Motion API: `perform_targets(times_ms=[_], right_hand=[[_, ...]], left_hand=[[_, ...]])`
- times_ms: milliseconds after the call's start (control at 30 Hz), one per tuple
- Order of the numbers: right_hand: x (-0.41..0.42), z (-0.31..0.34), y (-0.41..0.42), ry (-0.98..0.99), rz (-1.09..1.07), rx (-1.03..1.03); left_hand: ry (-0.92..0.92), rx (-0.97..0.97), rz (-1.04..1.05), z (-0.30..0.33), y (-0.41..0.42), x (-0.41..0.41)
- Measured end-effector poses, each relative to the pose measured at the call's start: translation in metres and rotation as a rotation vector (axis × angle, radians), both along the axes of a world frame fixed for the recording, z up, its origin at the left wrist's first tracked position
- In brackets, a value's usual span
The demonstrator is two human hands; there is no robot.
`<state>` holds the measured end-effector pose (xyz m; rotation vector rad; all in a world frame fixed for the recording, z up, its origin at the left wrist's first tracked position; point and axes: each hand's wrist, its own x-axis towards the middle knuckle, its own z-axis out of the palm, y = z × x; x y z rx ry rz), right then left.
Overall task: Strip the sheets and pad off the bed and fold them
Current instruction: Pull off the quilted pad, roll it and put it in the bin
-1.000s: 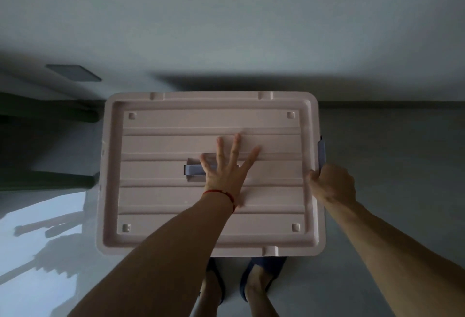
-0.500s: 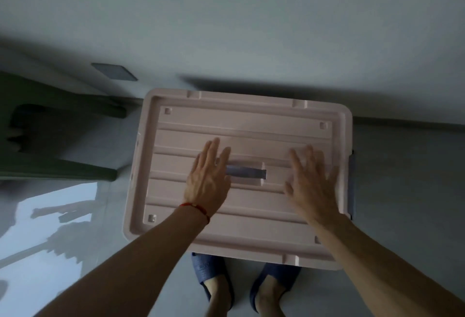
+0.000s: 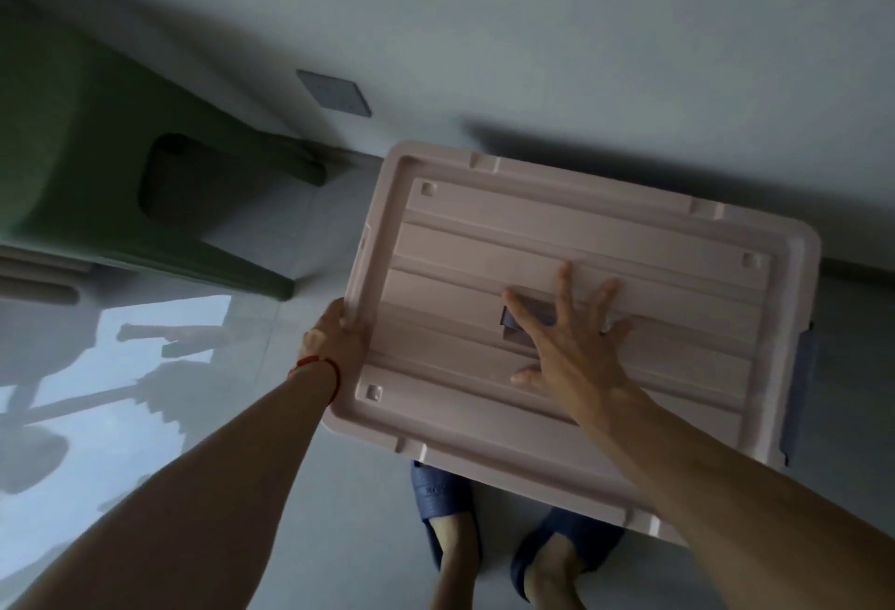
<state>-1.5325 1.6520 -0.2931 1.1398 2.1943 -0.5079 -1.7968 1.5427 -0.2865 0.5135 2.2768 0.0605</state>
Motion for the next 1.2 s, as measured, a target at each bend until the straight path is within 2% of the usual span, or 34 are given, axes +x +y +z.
perform_targets(times_ms=[167, 233, 333, 400, 467, 567, 667, 800, 933, 1000, 1100, 1200], right_hand=[[0.001, -0.002, -0.004, -0.011, 0.009, -0.008], [0.0, -0.003, -0.002, -0.013, 0.007, -0.022], [0.0, -0.005, -0.001, -0.01, 0.007, -0.029], [0.001, -0.005, -0.001, -0.004, -0.005, -0.038], [0.001, -0.006, -0.002, 0.001, -0.011, -0.039], [0.002, -0.007, -0.001, -0.009, -0.016, -0.034], [0.004, -0.008, 0.0, 0.002, -0.024, -0.052], [0.002, -0.006, 0.002, -0.003, -0.029, -0.049], [0.002, -0.003, 0.002, 0.009, -0.041, -0.063], [0.002, -0.003, 0.002, 0.012, -0.037, -0.056], [0.001, 0.0, 0.003, 0.008, -0.057, -0.082], [0.004, 0.004, 0.006, 0.014, -0.024, -0.124]], left_hand=[[-0.042, 0.008, 0.019, -0.002, -0.011, -0.006], [-0.116, 0.039, 0.125, -0.001, -0.003, -0.013], [-0.323, 0.109, 0.358, -0.005, 0.015, -0.034], [-0.381, 0.071, 0.428, -0.009, 0.023, -0.045], [-0.341, 0.037, 0.356, -0.01, 0.027, -0.05], [-0.246, 0.109, 0.238, -0.011, 0.025, -0.039], [-0.064, 0.136, 0.075, -0.011, 0.018, -0.019], [0.14, 0.1, 0.022, -0.017, 0.022, -0.003], [0.267, 0.051, -0.084, -0.02, 0.027, 0.001], [0.3, 0.038, -0.124, -0.02, 0.027, 0.003], [0.307, 0.049, -0.057, -0.018, 0.028, 0.003], [0.199, 0.067, -0.011, -0.009, 0.018, -0.005]])
